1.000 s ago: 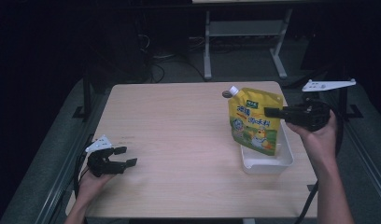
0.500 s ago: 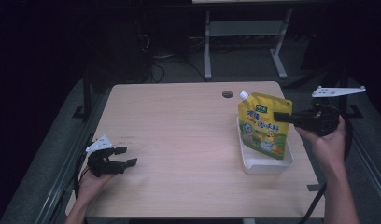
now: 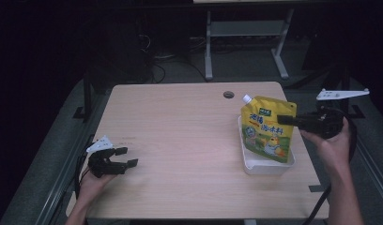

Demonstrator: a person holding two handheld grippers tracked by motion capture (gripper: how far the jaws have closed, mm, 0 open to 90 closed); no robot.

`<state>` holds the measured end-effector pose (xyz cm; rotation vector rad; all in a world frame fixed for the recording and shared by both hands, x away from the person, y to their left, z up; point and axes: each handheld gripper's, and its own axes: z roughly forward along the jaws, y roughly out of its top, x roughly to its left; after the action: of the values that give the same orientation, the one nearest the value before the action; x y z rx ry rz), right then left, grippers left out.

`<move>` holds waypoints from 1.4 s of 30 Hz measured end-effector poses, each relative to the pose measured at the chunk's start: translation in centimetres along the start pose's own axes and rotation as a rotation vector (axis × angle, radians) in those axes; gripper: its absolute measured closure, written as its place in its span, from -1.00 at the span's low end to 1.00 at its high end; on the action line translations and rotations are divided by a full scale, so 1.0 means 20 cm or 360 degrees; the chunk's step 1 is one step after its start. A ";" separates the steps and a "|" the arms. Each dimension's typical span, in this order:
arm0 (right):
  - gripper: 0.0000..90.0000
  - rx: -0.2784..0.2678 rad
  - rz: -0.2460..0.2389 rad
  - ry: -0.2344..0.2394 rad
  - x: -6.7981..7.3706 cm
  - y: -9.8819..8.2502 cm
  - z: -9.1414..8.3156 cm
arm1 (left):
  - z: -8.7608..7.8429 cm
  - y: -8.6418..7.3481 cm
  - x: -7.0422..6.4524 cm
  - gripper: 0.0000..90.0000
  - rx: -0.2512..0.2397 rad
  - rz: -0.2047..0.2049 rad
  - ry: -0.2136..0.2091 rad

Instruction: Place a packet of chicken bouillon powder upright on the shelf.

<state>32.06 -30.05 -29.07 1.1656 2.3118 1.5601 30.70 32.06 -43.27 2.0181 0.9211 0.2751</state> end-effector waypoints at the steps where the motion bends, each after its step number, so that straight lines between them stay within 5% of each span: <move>1: 0.99 0.0006 -0.0009 0.0013 0.00 0.00 0.00 | 0.00 0.00 0.00 -0.44 0.0000 0.0000 0.0000; 14: 0.97 0.0122 -0.0001 -0.0085 -0.05 -0.03 0.07 | 0.00 0.00 0.00 -0.44 0.0000 -0.0004 -0.0003; 34: 0.94 0.0116 0.0097 -0.0074 -0.11 -0.14 0.07 | 0.00 0.00 0.00 -0.44 0.0001 -0.0002 -0.0004; 42: 0.78 0.0058 0.0119 -0.0086 -0.11 -0.14 0.02 | 0.00 0.00 0.00 -0.44 0.0008 -0.0002 -0.0001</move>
<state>32.34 -31.64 -32.38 1.3007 2.2969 1.4964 30.72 32.01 -43.28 2.0221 0.9235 0.2721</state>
